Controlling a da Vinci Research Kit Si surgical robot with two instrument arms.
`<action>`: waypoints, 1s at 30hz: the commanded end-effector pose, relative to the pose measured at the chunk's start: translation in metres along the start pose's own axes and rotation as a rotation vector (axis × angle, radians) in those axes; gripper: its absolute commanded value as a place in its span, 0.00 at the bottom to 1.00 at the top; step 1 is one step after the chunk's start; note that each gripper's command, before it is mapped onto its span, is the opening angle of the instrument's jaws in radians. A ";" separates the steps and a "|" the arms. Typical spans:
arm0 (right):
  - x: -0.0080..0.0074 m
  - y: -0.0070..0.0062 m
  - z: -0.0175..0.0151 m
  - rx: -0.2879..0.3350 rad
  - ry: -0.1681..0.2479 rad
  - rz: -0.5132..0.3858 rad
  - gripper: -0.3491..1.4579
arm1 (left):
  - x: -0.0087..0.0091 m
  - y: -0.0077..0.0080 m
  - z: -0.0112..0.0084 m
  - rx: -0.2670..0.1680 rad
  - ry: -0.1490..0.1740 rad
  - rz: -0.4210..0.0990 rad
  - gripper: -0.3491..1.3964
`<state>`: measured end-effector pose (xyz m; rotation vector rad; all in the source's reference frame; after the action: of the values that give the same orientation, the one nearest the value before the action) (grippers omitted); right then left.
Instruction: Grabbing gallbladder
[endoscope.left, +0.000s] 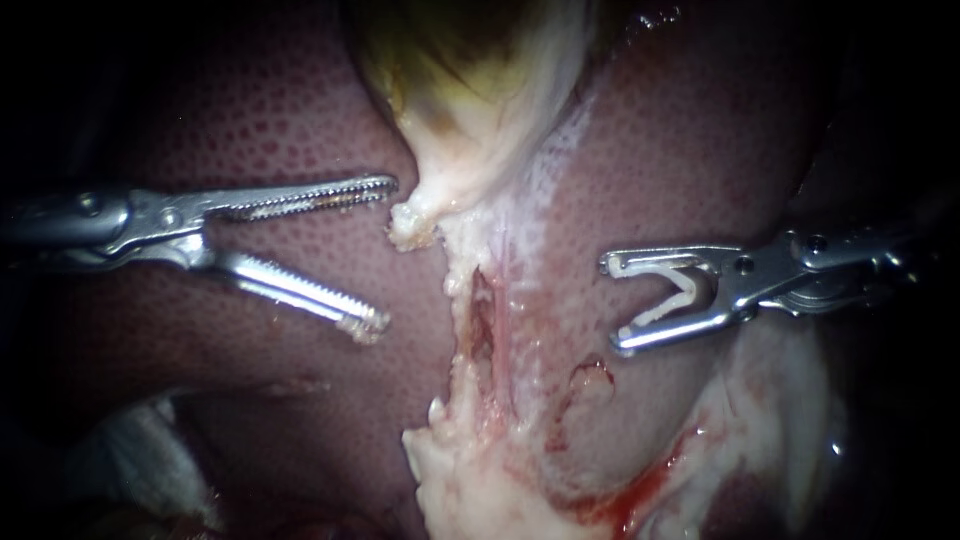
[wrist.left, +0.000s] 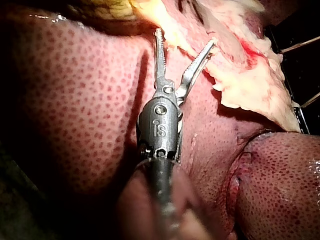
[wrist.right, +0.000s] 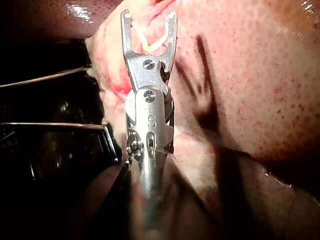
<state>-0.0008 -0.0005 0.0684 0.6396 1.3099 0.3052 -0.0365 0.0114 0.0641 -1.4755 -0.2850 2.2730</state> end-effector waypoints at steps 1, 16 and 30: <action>0.0000 0.0000 0.0000 0.000 0.000 0.000 0.49 | 0.0000 0.0000 0.0000 0.000 0.000 0.000 0.62; 0.0000 0.0000 0.0000 0.000 0.000 0.000 0.49 | -0.0004 -0.0014 0.0001 0.022 -0.002 -0.144 0.52; 0.0000 0.0001 0.0001 -0.001 0.000 0.000 0.48 | -0.0008 -0.0023 0.0011 0.030 -0.001 -0.251 0.29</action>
<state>-0.0008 -0.0005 0.0685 0.6390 1.3096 0.3057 -0.0367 0.0132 0.0662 -1.3418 -0.4104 2.0697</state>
